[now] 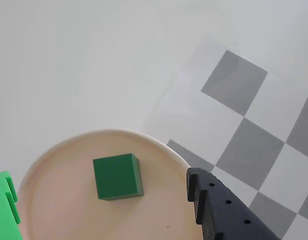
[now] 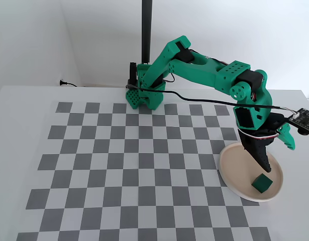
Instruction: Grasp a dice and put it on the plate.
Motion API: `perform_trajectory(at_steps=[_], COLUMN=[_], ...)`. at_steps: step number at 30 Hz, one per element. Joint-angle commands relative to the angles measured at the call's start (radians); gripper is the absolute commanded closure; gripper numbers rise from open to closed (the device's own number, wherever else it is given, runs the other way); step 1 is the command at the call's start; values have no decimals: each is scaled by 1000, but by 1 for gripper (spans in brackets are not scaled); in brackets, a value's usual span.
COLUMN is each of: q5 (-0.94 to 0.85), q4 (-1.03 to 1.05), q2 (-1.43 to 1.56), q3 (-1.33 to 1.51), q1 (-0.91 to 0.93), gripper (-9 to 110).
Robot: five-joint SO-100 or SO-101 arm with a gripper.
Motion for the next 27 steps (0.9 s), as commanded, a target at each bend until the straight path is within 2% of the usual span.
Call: perform_trajectory(at_steps=[1, 7, 13, 19, 23, 27], q5=[21, 49, 71, 75, 78, 100], q4=[40, 137, 196, 60, -92, -132], q2=[187, 252, 347, 566, 739, 839], q3=[-44, -40, 6, 295, 557, 698], q1=[29, 81, 132, 155, 164, 181], gripper=[70, 75, 94, 106, 106, 106])
